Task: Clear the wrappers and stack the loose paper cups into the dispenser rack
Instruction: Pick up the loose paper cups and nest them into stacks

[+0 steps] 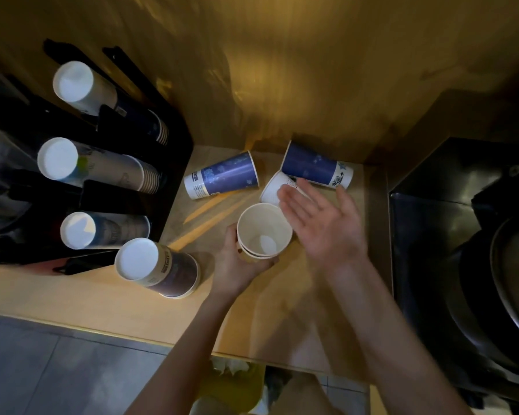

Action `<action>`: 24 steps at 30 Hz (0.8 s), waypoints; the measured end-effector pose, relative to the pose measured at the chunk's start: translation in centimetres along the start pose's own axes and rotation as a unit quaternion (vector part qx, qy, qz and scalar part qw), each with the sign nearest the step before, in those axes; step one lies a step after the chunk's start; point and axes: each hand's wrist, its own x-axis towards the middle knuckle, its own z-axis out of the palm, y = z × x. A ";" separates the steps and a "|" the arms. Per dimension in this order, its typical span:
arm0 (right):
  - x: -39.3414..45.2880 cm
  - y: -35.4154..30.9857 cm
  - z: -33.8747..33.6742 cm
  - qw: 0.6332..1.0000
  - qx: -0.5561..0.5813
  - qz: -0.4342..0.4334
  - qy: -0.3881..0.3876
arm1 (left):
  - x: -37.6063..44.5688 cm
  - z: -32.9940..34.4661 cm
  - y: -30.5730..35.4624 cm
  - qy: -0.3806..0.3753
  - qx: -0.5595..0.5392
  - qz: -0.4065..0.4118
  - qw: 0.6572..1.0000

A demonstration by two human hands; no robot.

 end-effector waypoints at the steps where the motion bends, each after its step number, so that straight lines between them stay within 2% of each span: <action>1: 1.2 -0.3 0.0 0.998 -0.033 -0.048 0.011 | -0.1 0.0 -0.1 0.000 0.002 0.004 1.000; 3: 4.4 0.2 -0.5 0.977 -0.170 -0.130 -0.004 | -0.1 0.0 0.2 0.004 0.004 -0.003 1.000; 4: 5.6 0.8 -1.0 0.944 -0.285 -0.165 -0.007 | 0.0 0.1 0.0 0.005 0.003 -0.005 1.000; 6: 8.2 1.9 -2.0 0.826 -0.512 -0.235 -0.020 | -0.1 0.0 0.1 -0.001 0.001 -0.011 1.000; 8: 10.4 2.8 -3.0 0.699 -0.661 -0.272 -0.025 | 0.0 0.1 0.0 -0.005 -0.007 -0.015 1.000; 11: 11.9 4.0 -3.3 0.604 -0.746 -0.280 0.000 | 0.1 0.1 -0.1 -0.007 -0.008 -0.019 1.000; 13: 12.5 4.6 -3.6 0.529 -0.783 -0.326 0.028 | 0.1 0.1 0.0 -0.006 -0.010 -0.019 1.000; 14: 12.6 4.6 -3.6 0.515 -0.787 -0.338 0.034 | 0.1 0.1 0.0 -0.006 -0.010 -0.017 1.000; 15: 12.4 4.3 -3.6 0.516 -0.787 -0.336 0.034 | 0.0 0.1 0.0 -0.006 -0.011 -0.016 1.000; 17: 11.6 3.9 -3.7 0.561 -0.752 -0.346 0.026 | 0.0 0.2 0.0 -0.005 -0.013 -0.019 1.000; 20: 9.0 3.0 -3.2 0.682 -0.602 -0.415 0.012 | 0.1 0.2 -0.1 0.001 -0.013 -0.022 1.000; 24: 5.1 2.1 -1.7 0.820 -0.387 -0.419 0.048 | 0.1 0.2 -0.2 0.007 -0.011 -0.026 1.000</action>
